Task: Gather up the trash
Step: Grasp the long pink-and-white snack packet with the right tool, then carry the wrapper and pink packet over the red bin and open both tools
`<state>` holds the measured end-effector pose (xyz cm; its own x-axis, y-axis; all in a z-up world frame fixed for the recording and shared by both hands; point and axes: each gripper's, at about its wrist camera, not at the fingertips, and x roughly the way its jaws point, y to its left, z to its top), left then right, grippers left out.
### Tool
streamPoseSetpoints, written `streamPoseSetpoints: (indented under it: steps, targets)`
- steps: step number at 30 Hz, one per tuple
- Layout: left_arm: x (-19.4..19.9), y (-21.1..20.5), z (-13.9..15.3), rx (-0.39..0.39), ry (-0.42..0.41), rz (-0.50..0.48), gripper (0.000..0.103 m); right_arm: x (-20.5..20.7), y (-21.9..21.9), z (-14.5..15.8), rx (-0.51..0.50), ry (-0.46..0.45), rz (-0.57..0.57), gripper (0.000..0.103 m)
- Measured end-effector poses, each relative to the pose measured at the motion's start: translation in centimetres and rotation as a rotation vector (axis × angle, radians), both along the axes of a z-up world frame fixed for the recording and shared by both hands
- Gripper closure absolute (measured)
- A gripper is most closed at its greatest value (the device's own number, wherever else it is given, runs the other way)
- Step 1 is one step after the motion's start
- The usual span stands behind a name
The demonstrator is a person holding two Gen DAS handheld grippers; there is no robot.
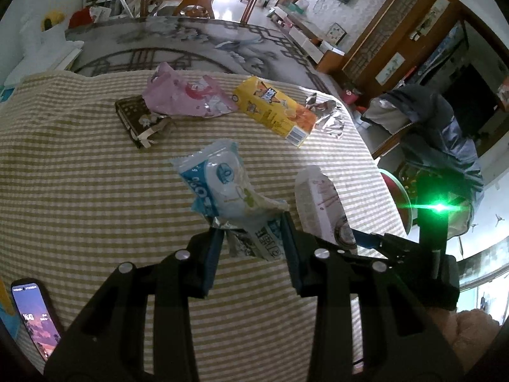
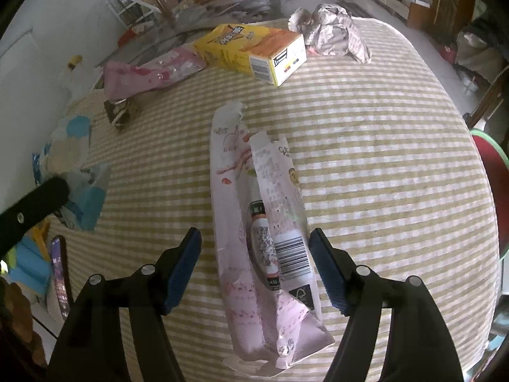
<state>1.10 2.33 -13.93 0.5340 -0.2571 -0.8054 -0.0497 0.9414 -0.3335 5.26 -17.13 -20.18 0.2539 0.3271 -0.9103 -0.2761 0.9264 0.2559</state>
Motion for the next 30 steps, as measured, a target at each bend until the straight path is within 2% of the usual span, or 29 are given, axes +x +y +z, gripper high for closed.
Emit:
streamPoseSetpoints:
  steps: [2,3,5,12,21,30]
  targets:
    - [-0.1,0.0,0.0,0.002,0.000,0.001,0.068,-0.1,-0.2,0.1,0.013,-0.005,0.001,0.049]
    - [-0.1,0.0,0.0,0.001,0.000,0.001,0.068,-0.2,-0.2,0.4,0.036,-0.015,0.015,0.064]
    - [0.0,-0.1,0.1,0.002,-0.001,0.002,0.068,-0.5,0.0,0.8,0.022,-0.033,0.026,0.072]
    - [-0.1,-0.5,0.7,0.008,-0.018,0.006,0.068,-1.0,-1.1,2.9,0.073,-0.091,0.024,0.072]
    - [0.1,-2.2,1.3,0.028,-0.032,-0.013,0.068,-1.4,-3.7,6.0,0.139,-0.165,-0.048,0.072]
    - [0.7,-4.7,1.8,0.056,-0.040,-0.034,0.068,-1.2,-6.6,7.2,0.170,-0.195,-0.092,0.072]
